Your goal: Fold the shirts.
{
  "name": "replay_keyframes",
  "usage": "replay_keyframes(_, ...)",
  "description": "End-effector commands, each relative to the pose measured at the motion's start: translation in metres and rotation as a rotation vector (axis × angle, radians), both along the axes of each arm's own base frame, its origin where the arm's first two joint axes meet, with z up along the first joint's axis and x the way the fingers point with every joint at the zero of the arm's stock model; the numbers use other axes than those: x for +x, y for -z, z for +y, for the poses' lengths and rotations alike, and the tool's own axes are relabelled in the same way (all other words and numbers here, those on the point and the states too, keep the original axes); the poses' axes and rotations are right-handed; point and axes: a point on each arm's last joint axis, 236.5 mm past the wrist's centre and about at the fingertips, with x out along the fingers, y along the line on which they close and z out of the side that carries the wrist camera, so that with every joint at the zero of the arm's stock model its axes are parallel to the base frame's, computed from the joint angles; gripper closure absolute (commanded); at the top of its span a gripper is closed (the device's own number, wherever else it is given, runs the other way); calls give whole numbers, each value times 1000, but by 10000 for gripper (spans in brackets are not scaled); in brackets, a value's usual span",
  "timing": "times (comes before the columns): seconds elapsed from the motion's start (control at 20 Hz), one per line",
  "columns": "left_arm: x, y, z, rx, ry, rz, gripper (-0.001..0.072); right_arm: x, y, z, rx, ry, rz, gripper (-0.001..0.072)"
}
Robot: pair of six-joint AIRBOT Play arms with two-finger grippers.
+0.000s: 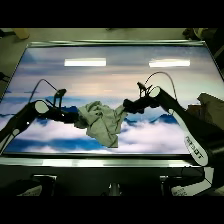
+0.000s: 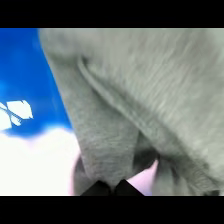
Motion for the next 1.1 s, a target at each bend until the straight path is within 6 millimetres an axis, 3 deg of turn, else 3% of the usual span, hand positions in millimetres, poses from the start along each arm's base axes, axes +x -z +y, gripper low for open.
replay_keyframes(0.0,48,-89,70,252,-16,-271,684,38,-91,-40,-55,-22,-251,691)
replay_keyframes(0.1,71,-197,111,344,-94,-515,684,53,-203,-74,-74,-12,-523,690)
replay_keyframes(0.15,71,-264,125,347,-151,-663,684,48,-269,-90,-80,17,-670,690)
replay_keyframes(0.25,46,-385,139,305,-255,-937,684,14,-378,-113,-98,83,-922,690)
replay_keyframes(0.3,26,-433,139,284,-279,-1064,684,-11,-418,-118,-106,107,-1026,690)
replay_keyframes(0.35,8,-463,139,267,-297,-1148,684,-33,-441,-121,-111,125,-1080,690)
replay_keyframes(0.4,-10,-481,140,246,-315,-1198,684,-56,-457,-122,-96,144,-1098,689)
replay_keyframes(0.5,-35,-491,147,277,-326,-1225,684,-87,-473,-135,-139,193,-1118,689)
replay_keyframes(0.65,-57,-504,162,343,-357,-1268,684,-114,-485,-166,-226,308,-1132,689)
replay_keyframes(0.75,-60,-504,164,354,-361,-1263,684,-123,-479,-181,-307,325,-1115,689)
replay_keyframes(0.8,-54,-493,164,355,-357,-1230,684,-121,-465,-189,-360,323,-1068,689)
replay_keyframes(0.9,-35,-445,160,340,-345,-1098,684,-110,-403,-207,-473,288,-832,689)
replay_keyframes(1.05,-2,-328,144,305,-278,-869,684,-84,-271,-206,-517,166,-418,689)
